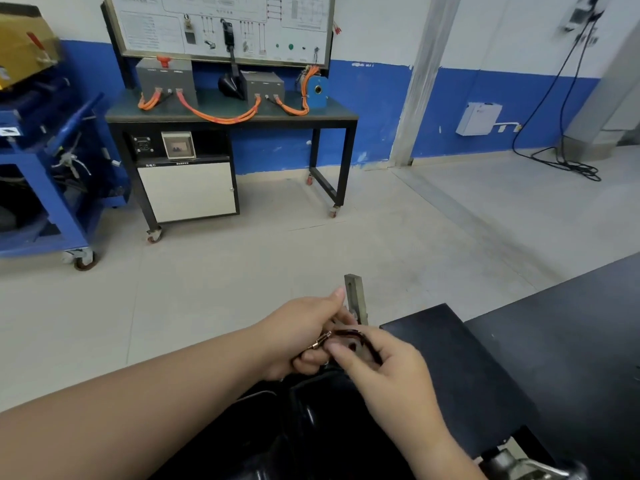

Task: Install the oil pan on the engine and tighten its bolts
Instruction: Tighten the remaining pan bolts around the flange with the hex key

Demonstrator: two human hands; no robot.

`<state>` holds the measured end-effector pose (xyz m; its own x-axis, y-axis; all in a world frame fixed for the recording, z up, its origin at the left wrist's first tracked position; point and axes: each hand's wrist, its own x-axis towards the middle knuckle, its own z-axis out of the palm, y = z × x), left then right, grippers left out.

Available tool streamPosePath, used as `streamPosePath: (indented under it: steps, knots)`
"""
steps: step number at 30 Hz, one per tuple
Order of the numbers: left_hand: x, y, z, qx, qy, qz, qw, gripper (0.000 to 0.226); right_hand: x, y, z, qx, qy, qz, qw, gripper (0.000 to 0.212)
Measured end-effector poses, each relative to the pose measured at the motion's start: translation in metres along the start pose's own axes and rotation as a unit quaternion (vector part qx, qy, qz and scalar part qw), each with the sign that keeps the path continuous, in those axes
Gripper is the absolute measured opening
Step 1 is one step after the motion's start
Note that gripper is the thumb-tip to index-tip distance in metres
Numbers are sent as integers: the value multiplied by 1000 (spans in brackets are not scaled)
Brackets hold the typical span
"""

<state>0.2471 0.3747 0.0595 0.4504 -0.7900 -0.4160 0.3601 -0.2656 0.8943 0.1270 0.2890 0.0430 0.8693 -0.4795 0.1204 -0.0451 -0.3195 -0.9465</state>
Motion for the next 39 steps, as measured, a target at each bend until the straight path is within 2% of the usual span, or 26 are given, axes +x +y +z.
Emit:
streamPosePath:
  steps: [5, 8, 11, 15, 18, 20, 23, 25, 28, 31, 35, 39]
  knots:
    - [-2, 1, 9, 10, 16, 9, 1000, 50, -1, -6, 0, -54, -17, 7, 998, 17]
    - [-3, 2, 14, 19, 29, 28, 999, 48, -1, -9, 0, 0, -5, 10, 1000, 8]
    - [-5, 1, 18, 12, 40, 31, 999, 47, 0, -8, -1, 75, -3, 20, 997, 9]
    - [-5, 0, 21, 14, 37, 34, 999, 47, 1, -6, -7, 80, 1, 28, 996, 8]
    - [-5, 0, 19, 56, 23, 39, 997, 44, 8, -3, -21, 69, 48, 42, 996, 14]
    - [-6, 1, 17, 118, 6, 47, 992, 34, 13, 1, -32, 52, 67, 53, 995, 13]
    - [-5, 5, 15, 242, 12, 84, 967, 23, 15, 7, -41, 32, 37, 59, 997, 16]
    - [-1, 9, 15, 335, 36, 131, 933, 18, 16, 10, -45, 21, 16, 60, 998, 13]
    - [8, 12, 18, 430, 71, 166, 885, 23, 18, 14, -47, 12, 1, 54, 998, 10]
    - [17, 15, 23, 480, 55, 170, 859, 22, 18, 18, -47, 16, 20, 71, 997, 5]
    - [28, 16, 28, 506, 14, 169, 846, 4, 16, 23, -49, 32, 28, 88, 995, 4]
    - [36, 8, 27, 534, -24, 150, 832, 12, 14, 31, -47, 2, 39, 94, 995, 20]
